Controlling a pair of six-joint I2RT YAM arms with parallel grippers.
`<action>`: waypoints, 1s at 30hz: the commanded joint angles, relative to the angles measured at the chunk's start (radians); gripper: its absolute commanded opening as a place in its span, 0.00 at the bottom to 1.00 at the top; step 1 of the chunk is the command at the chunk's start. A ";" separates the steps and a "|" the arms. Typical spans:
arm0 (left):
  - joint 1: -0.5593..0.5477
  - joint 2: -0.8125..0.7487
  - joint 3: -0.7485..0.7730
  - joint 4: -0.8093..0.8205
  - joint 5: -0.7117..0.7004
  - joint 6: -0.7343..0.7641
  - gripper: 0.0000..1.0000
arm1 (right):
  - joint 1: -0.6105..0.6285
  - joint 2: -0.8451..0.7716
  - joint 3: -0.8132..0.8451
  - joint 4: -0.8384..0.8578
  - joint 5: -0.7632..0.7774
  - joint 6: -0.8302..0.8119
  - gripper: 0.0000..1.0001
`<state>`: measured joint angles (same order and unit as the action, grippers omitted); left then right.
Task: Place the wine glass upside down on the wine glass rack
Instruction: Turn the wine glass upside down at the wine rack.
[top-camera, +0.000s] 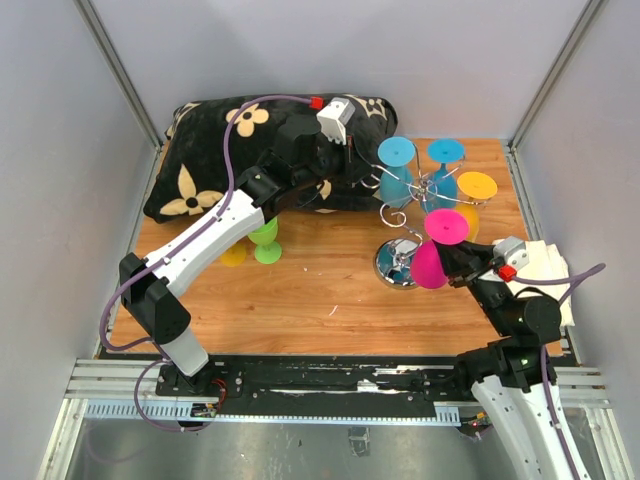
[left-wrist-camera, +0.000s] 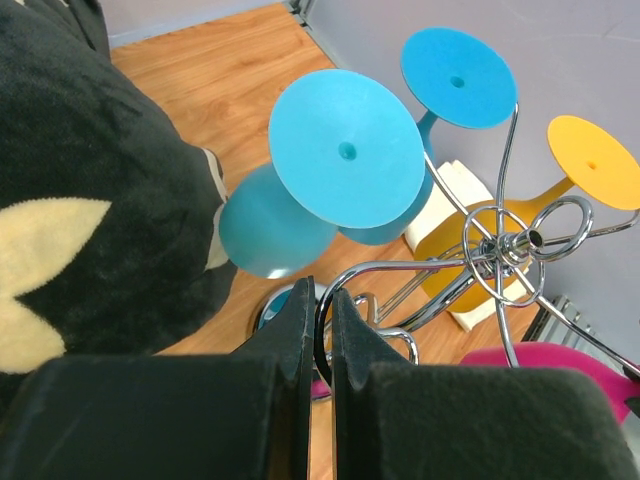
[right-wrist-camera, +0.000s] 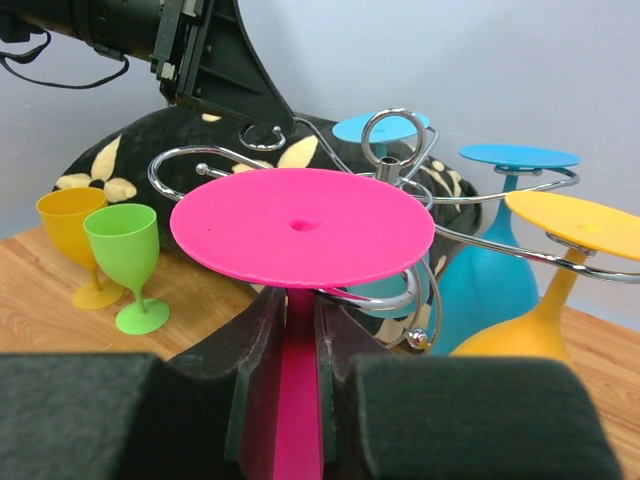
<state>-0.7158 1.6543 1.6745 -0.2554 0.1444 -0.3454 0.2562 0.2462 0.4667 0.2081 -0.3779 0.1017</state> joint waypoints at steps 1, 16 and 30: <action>0.006 0.012 -0.027 -0.047 -0.047 0.017 0.00 | -0.013 -0.057 -0.007 0.000 0.046 -0.032 0.01; 0.013 0.004 -0.033 -0.045 -0.043 0.010 0.00 | -0.013 -0.083 0.003 -0.165 0.297 -0.012 0.01; 0.022 0.005 -0.029 -0.048 -0.013 0.010 0.01 | -0.013 -0.008 0.015 -0.158 0.265 -0.011 0.21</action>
<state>-0.7174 1.6539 1.6703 -0.2443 0.1707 -0.3660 0.2562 0.2146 0.4667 0.0849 -0.1379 0.0967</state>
